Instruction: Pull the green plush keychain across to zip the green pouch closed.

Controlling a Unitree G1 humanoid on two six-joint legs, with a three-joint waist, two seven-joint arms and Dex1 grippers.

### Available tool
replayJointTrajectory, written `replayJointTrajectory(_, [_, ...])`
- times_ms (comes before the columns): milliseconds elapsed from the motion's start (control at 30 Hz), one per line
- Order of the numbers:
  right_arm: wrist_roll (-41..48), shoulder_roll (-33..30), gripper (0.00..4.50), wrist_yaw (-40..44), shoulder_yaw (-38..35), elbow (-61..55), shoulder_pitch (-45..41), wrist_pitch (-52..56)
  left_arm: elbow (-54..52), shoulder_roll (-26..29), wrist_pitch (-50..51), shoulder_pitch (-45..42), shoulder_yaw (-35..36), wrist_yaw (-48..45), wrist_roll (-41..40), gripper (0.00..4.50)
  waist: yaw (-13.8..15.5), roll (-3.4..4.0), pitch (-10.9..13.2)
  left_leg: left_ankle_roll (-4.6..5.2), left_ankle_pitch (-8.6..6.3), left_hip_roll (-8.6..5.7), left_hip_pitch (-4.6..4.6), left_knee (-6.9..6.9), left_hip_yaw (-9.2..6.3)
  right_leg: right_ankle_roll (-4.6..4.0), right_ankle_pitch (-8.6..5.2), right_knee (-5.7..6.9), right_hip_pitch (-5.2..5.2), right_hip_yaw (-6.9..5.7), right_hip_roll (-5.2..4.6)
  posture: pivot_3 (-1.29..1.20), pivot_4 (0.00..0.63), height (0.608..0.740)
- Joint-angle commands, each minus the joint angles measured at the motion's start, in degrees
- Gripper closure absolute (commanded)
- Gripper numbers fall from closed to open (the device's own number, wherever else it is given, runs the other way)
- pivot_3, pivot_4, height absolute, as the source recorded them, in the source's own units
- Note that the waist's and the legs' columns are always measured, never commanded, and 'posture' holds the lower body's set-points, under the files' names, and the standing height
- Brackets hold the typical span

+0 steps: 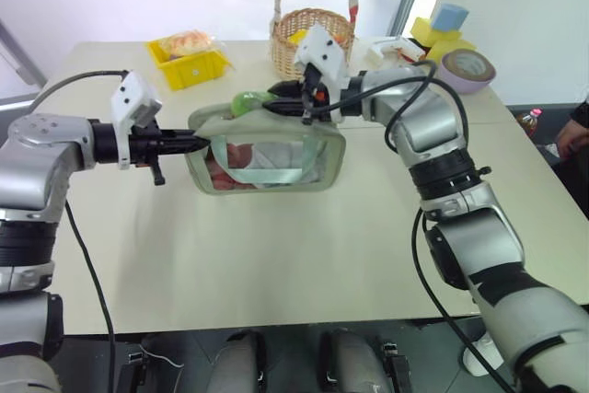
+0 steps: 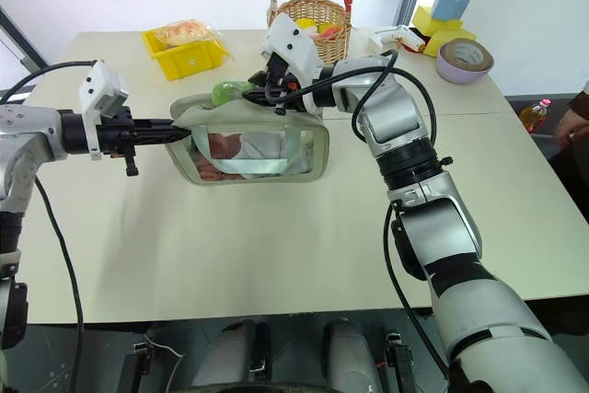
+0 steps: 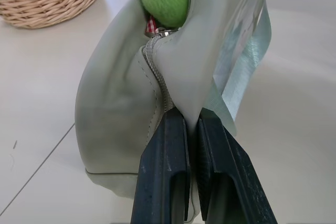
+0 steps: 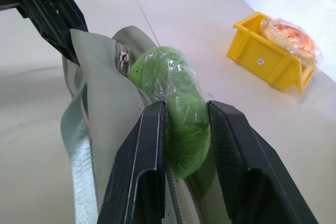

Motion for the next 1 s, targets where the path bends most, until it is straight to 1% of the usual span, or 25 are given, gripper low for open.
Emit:
replayJointTrajectory(33, [2.06,0.58,4.45,0.48,-2.34,-2.38,-1.17,1.00,-1.18,-0.03,-0.70,-0.82,1.71,0.47,-0.72,4.50,0.00,0.00,0.00,0.00,0.00,0.00,0.00,0.00,0.00,0.00,0.00,0.00,0.00,0.00,0.00,0.00,0.150,0.739])
replayJointTrajectory(233, [2.07,-0.06,4.45,0.01,-3.06,-2.59,-1.39,1.25,0.06,-0.51,-1.22,-2.06,1.24,0.34,-0.31,4.50,0.07,0.00,0.00,0.00,0.00,0.00,0.00,0.00,0.00,0.00,0.00,0.00,0.00,0.00,0.00,0.00,0.150,0.739])
replayJointTrajectory(300, [2.18,-1.03,4.45,-0.70,-4.47,-2.08,-2.60,1.57,0.78,-0.54,-1.58,-2.58,1.19,0.29,-0.05,4.50,0.10,0.00,0.00,0.00,0.00,-0.01,0.00,0.00,0.00,0.00,0.00,0.00,0.00,0.00,0.00,0.00,0.150,0.739])
replayJointTrajectory(433, [3.51,-4.83,4.45,-3.34,-9.65,-0.37,-6.72,5.65,1.75,0.20,-1.96,-2.58,1.44,0.03,0.45,4.50,0.14,0.02,0.01,0.00,0.00,-0.01,-0.01,0.00,0.01,0.00,0.00,-0.01,0.00,0.00,-0.01,0.00,0.150,0.739])
replayJointTrajectory(533, [3.10,-9.27,4.45,-4.94,-11.73,-0.81,-7.60,8.70,1.70,1.00,-1.61,-1.70,1.91,-0.15,0.40,4.50,0.17,0.00,0.01,0.00,0.00,-0.01,-0.01,-0.01,0.00,0.00,0.00,-0.01,0.00,-0.01,-0.01,0.00,0.150,0.739])
replayJointTrajectory(633, [1.49,-13.97,4.45,-7.47,-12.50,-3.33,-6.23,12.51,1.46,1.12,-2.02,-0.43,2.08,0.44,0.59,4.50,0.08,0.00,0.01,0.01,0.00,-0.01,0.00,-0.01,0.02,0.00,0.00,-0.02,0.00,0.01,-0.01,0.00,0.150,0.739])
replayJointTrajectory(733, [0.60,-16.81,4.45,-10.29,-12.70,-6.23,-4.54,15.95,1.45,0.80,-2.03,0.15,2.11,1.15,0.63,4.50,0.06,0.01,0.01,0.01,-0.01,-0.01,0.00,-0.02,0.02,0.00,0.00,-0.02,-0.01,0.01,-0.01,0.00,0.150,0.739])
replayJointTrajectory(800, [-1.37,-19.08,4.45,-11.79,-11.55,-8.31,-2.57,17.21,1.46,0.61,-2.06,0.40,2.05,1.41,0.53,4.50,0.05,0.02,0.02,0.01,-0.01,0.00,0.00,-0.03,0.03,0.00,0.00,-0.02,-0.02,0.01,0.00,0.00,0.150,0.739])
replayJointTrajectory(867, [-2.29,-20.12,4.45,-14.31,-11.79,-10.19,-0.20,20.28,1.52,0.34,-2.08,0.43,1.86,1.57,0.49,4.50,0.09,0.01,0.02,0.01,-0.01,0.00,0.00,-0.04,0.02,0.00,0.00,-0.03,-0.02,0.01,0.00,0.00,0.150,0.739])
replayJointTrajectory(1000, [-3.76,-21.92,4.45,-17.23,-11.29,-14.00,7.36,23.56,1.44,-0.23,-1.97,0.27,1.41,1.84,0.42,4.50,0.20,-0.01,0.00,0.02,-0.01,-0.01,0.00,-0.02,0.03,0.00,0.00,-0.04,-0.01,0.02,-0.02,0.00,0.150,0.739])
